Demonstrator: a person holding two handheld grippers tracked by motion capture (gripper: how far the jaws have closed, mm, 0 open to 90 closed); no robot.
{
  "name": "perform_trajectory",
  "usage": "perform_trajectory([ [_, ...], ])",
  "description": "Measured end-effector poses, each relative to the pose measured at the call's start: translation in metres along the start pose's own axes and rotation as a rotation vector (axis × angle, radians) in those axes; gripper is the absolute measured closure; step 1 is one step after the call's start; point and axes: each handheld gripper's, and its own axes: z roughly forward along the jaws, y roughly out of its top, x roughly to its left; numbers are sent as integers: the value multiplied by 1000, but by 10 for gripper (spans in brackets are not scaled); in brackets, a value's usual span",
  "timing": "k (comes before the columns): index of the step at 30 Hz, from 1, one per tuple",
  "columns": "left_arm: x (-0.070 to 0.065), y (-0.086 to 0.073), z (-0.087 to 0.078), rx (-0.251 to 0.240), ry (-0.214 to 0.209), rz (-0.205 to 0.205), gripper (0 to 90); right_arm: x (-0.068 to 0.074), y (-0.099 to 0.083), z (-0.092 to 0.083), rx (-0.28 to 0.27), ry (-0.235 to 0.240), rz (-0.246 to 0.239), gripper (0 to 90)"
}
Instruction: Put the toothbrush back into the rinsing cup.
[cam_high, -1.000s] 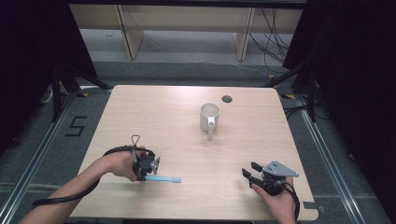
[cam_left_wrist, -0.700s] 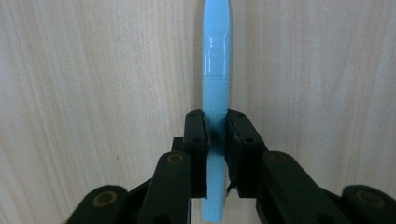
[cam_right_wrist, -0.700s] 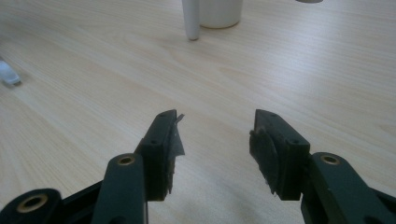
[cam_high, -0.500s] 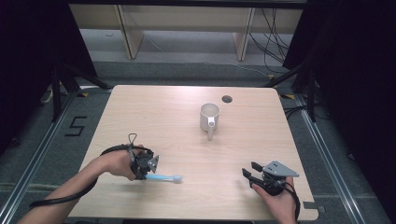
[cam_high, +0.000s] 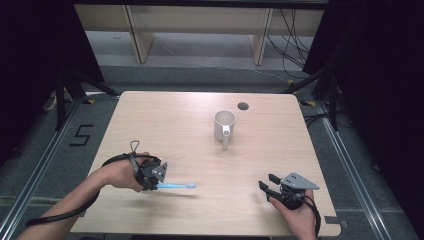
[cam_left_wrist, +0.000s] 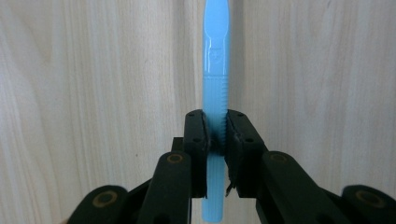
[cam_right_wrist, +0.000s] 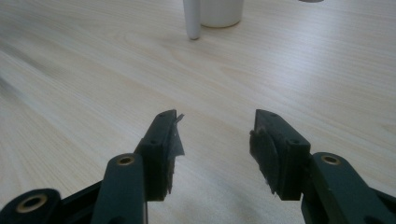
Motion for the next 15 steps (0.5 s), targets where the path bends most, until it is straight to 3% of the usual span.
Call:
perform_trajectory([
  [1,0,0,-1,-10,5,-1,786,1,0,0,11,11,16,511],
  [4,0,0,-5,-47,26,-3,786,-2,0,-1,14,-10,-22,511],
  [6,1,0,-8,-73,40,-6,786,-2,0,-1,13,-7,-21,511],
  [15,-1,-9,-13,-226,84,-64,786,-2,0,-1,5,-10,-22,510],
])
